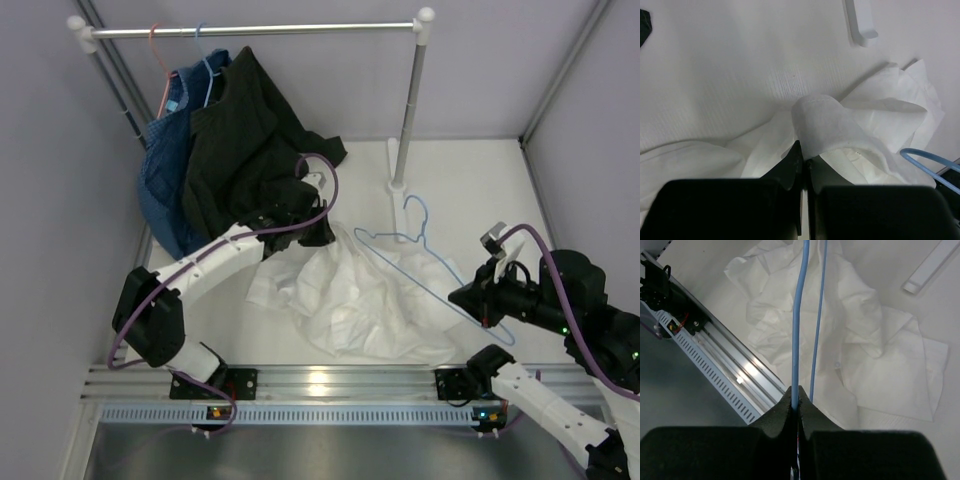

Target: Place the shirt on the hanger

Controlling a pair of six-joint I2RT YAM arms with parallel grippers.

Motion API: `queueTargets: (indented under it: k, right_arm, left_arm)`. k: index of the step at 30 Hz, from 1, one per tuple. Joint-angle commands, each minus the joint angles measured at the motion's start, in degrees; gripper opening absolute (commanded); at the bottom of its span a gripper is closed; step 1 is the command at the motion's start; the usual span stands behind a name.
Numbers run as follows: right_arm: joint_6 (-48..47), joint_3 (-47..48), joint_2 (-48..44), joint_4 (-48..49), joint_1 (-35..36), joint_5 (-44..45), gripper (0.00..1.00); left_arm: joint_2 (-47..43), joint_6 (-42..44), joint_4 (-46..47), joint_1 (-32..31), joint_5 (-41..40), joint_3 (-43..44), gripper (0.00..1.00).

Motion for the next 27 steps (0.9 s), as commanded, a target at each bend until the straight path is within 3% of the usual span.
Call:
queueTargets:
  k: [1, 11, 18, 21, 27]
  right_arm:
    - [0.2, 1.6, 0.4, -0.2, 0.0, -1.9, 0.0]
    - [1.3, -1.4, 2.8, 5.1, 0.1, -6.0, 0.0]
    - [2.0, -2.2, 4.3, 7.4, 0.0, -0.5, 0.0]
    - [1.4, -3.8, 5.4, 9.3, 0.0, 2.1, 0.0]
    - [0.7, -10.9, 8.2, 17.5, 0.0, -5.7, 0.0]
  left_arm:
    - [-0.5, 0.4, 1.3, 0.1, 1.9, 2.6, 0.0]
    - [-1.0, 0.2, 1.3, 0.1, 5.0, 2.8, 0.0]
    - [-2.8, 0.3, 1.3, 0.1, 7.0, 2.1, 0.0]
    - [-4.3, 1.6, 0.7, 0.1, 11.8, 1.3, 0.0]
    - [-11.0, 4.6, -1.8, -0.2, 19.2, 0.7, 0.0]
